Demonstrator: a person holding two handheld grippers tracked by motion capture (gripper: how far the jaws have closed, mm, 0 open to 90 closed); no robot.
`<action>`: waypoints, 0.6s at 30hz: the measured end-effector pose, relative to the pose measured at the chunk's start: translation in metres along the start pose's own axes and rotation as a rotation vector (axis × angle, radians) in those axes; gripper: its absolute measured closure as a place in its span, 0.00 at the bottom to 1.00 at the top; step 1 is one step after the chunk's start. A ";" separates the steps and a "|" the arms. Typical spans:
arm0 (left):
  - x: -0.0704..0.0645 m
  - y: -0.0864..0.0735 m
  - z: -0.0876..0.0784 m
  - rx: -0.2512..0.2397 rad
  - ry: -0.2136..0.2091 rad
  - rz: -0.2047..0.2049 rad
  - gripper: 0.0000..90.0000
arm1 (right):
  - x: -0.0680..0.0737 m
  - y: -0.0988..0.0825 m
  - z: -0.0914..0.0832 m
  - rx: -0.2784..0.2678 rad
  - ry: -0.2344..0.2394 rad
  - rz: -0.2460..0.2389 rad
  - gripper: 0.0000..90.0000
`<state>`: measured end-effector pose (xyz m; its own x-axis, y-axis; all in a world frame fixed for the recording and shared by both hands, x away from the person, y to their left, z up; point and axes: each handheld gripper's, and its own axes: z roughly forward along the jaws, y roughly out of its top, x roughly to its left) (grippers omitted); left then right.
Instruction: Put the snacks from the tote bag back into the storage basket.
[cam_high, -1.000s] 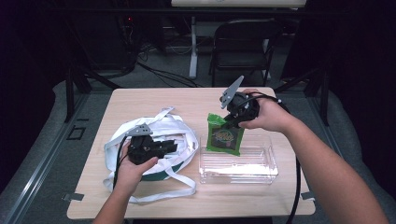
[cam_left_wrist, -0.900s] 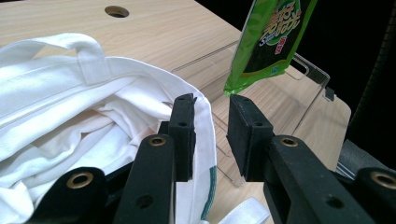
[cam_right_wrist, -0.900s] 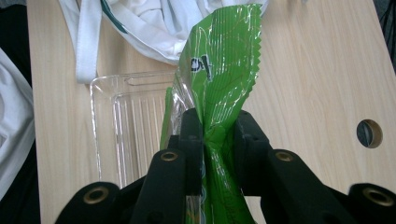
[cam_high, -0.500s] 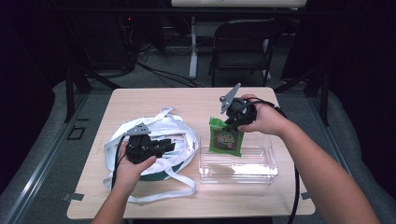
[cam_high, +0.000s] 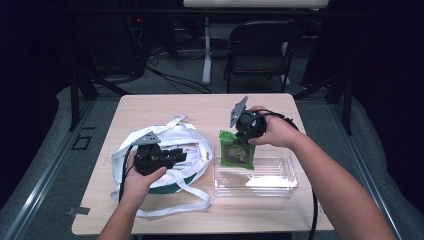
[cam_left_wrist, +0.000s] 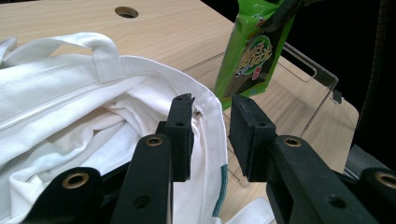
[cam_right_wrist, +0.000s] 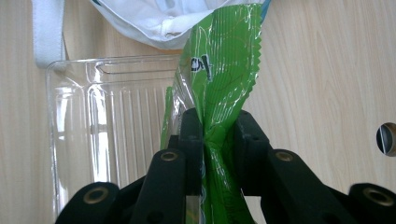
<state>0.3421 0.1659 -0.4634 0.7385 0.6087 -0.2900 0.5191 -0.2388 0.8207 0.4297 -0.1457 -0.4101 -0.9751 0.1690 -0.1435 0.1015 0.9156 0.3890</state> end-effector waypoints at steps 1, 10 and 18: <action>0.000 0.000 0.000 0.000 0.001 0.000 0.77 | 0.000 0.001 0.004 0.002 -0.002 -0.006 0.84; 0.002 0.000 -0.003 -0.006 0.008 -0.005 0.77 | -0.004 0.002 0.015 -0.005 0.002 -0.015 0.84; 0.003 -0.003 -0.008 -0.009 0.028 -0.003 0.77 | -0.006 0.003 0.022 0.009 0.005 -0.026 0.84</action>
<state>0.3389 0.1746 -0.4622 0.7245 0.6306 -0.2781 0.5171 -0.2306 0.8242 0.4405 -0.1355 -0.4280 -0.9784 0.1431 -0.1493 0.0774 0.9229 0.3771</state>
